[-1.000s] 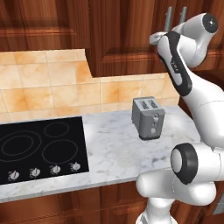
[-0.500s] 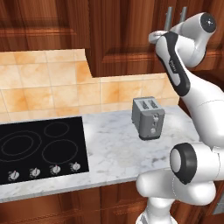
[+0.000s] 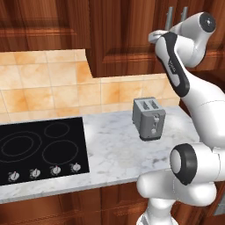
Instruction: Open the cabinet, pick the kettle from the cabinet, and place it in the sink.
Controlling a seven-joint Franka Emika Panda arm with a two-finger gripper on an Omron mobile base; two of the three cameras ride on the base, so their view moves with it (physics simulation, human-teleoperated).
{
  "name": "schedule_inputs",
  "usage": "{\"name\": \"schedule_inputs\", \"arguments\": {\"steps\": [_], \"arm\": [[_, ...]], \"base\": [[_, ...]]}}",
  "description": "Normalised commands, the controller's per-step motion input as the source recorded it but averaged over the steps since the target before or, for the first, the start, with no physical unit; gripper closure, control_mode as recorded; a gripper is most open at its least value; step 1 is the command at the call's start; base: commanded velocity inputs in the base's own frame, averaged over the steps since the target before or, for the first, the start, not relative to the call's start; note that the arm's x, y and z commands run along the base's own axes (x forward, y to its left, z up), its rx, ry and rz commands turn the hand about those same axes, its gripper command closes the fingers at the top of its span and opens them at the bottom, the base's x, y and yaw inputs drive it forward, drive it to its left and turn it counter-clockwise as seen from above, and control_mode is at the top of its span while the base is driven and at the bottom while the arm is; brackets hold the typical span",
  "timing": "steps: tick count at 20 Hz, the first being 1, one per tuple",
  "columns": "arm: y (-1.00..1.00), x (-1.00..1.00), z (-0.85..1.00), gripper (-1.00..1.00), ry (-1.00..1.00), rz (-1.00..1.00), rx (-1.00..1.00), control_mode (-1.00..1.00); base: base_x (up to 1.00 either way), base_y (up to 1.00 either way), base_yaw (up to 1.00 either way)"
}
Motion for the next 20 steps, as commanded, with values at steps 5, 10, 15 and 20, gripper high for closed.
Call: {"name": "schedule_inputs", "arguments": {"steps": [5, 10, 15, 20], "arm": [[0.26, 0.34, -0.08, 1.0, 0.0, 0.0, 0.0, -1.0], [0.43, 0.16, -0.1, 1.0, 0.0, 0.0, 0.0, -1.0], [0.52, 0.07, -0.1, 1.0, 0.0, 0.0, 0.0, -1.0], [0.54, 0.05, -0.08, 1.0, 0.0, 0.0, 0.0, -1.0]], "base": [[0.0, 0.0, 0.0], [0.0, 0.0, 0.0], [0.0, 0.0, 0.0], [0.0, 0.0, 0.0]]}}
